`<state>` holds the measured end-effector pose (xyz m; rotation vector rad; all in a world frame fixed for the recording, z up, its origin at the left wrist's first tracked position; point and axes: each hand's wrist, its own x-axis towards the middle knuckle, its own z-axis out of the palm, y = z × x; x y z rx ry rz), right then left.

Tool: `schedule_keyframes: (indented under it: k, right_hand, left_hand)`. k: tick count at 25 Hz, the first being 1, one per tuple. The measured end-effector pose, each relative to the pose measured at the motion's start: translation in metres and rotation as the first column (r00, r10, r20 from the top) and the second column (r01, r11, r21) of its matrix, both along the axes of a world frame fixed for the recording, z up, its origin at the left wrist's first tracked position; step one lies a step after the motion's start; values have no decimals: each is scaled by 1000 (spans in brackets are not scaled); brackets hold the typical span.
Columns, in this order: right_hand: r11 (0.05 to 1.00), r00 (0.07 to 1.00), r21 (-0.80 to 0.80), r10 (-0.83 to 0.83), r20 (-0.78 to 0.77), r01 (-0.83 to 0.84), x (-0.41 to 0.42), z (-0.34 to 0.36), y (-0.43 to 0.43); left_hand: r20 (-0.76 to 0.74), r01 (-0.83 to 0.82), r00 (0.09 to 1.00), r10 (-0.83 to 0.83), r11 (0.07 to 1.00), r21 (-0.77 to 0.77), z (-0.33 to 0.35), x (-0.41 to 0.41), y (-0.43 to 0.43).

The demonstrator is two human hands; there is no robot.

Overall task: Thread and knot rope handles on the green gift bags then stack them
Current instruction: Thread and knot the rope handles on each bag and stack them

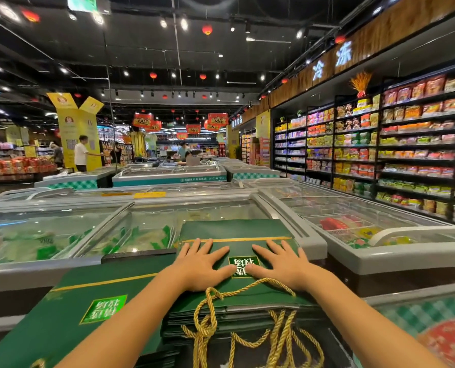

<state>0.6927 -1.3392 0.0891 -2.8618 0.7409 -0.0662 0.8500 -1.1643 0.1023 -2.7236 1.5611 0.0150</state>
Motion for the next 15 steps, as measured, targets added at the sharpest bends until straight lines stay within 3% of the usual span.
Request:
schedule_keyframes:
  k: [11, 15]
  right_hand:
    - [999, 1000, -39, -14, -20, 13, 0, -4, 2]
    - [998, 1000, -63, 25, -6, -25, -2, 23, 12]
  left_hand:
    - [16, 13, 1000, -12, 998, -68, -13, 2, 0]
    - [-40, 54, 997, -66, 966, -251, 7, 0, 13]
